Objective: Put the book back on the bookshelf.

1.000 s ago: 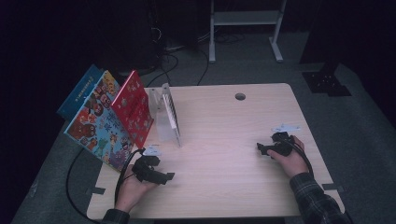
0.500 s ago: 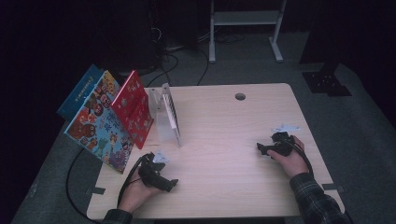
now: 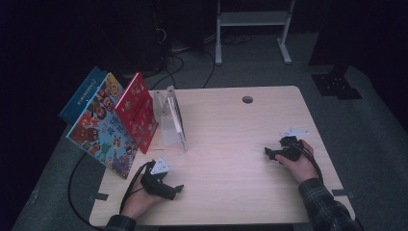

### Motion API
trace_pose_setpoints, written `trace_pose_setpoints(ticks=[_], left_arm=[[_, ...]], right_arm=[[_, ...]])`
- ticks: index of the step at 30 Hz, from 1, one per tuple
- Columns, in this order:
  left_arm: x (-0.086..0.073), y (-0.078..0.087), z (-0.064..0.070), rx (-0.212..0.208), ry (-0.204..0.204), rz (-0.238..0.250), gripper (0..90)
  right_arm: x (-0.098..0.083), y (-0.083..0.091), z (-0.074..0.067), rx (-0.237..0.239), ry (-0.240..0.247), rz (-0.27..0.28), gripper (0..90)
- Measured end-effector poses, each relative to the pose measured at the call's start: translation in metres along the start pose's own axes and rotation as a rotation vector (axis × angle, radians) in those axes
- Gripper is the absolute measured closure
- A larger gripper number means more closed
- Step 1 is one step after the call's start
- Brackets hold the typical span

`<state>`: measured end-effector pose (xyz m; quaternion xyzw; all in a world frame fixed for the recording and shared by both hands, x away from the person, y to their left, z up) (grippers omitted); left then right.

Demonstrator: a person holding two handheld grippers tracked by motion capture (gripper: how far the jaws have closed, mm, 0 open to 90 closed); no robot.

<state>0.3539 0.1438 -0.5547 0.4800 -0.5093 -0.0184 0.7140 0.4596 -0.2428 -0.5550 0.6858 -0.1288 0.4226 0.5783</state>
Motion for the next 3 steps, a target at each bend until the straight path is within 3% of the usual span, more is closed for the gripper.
trace_pose_setpoints(ticks=[3], left_arm=[[0.0, 0.0, 0.0, 0.0, 0.0, 0.0, 0.0]], right_arm=[[0.0, 0.0, 0.0, 0.0, 0.0, 0.0, 9.6]])
Point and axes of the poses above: each handheld gripper's, and its own axes: y roughly backward along the jaws, x roughly out of its top, z roughly to its right, the point moved 10 cm from there along -y, roughly forward along the jaws, and after that the axes turned 3 degrees about y, right-handed, at the moved point
